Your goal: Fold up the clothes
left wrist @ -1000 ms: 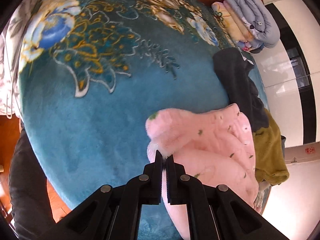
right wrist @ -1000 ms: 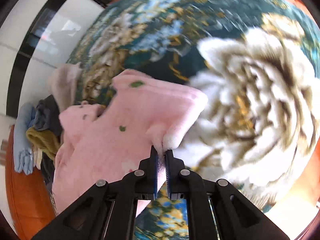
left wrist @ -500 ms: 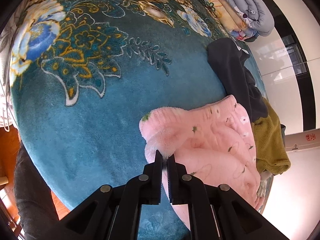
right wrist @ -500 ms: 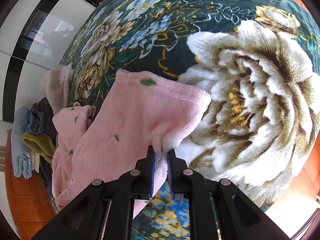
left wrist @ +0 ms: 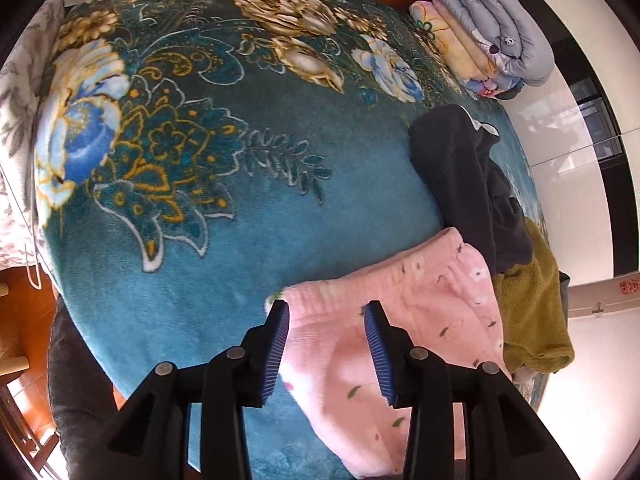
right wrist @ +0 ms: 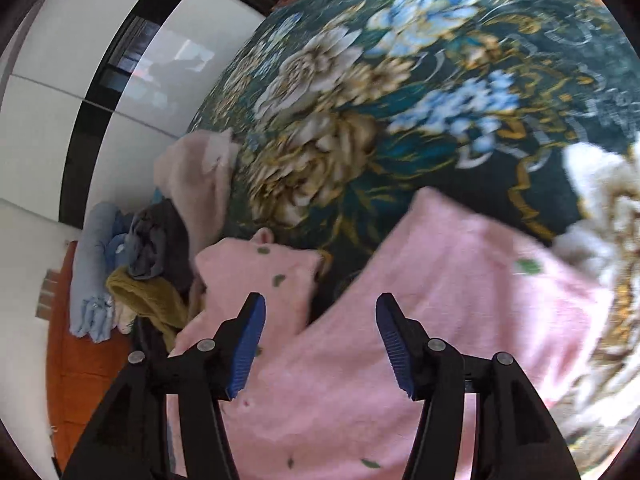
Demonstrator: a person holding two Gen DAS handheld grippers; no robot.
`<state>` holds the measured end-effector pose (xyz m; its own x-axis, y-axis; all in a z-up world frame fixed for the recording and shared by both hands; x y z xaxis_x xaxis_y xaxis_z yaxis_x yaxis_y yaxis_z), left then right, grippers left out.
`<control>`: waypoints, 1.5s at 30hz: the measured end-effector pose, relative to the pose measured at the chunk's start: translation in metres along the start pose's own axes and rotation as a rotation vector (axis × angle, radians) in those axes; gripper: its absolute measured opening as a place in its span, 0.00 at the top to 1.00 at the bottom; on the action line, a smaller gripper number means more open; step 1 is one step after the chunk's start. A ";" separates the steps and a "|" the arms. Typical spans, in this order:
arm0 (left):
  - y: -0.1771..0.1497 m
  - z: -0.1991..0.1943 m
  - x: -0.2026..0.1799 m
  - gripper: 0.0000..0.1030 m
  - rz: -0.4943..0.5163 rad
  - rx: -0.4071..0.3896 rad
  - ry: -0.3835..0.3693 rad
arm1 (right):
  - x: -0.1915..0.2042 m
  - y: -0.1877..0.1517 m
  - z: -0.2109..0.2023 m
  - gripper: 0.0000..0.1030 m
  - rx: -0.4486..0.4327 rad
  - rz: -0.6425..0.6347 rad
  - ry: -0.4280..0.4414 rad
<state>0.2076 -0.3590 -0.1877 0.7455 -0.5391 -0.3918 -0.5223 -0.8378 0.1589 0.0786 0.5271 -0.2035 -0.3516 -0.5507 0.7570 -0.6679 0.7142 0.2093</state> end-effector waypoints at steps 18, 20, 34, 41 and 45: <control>-0.019 0.029 -0.062 0.58 0.068 0.089 0.016 | 0.050 0.043 0.096 0.97 0.052 0.030 0.078; -0.017 0.030 -0.069 0.58 0.081 0.088 0.013 | 0.065 0.059 0.067 0.97 -0.026 -0.021 0.118; 0.008 0.060 -0.103 0.58 0.115 0.117 0.027 | -0.055 0.097 -0.025 0.98 -0.203 0.080 -0.260; 0.043 0.086 -0.154 0.58 0.090 0.130 -0.032 | -0.009 0.113 -0.034 0.96 -0.267 -0.006 -0.236; 0.057 0.113 -0.178 0.49 0.115 0.124 0.027 | 0.041 0.116 0.013 0.71 -0.146 -0.077 -0.159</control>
Point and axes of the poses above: each gripper's, at about its wrist camera, not at the fingertips, and z roughly the way its jaws point, x to its left, y to its top, the point moved 2 cm from there along z, roughly the way its jaws point, and after that the axes turned 8 degrees about y, right-handed, at the moved point
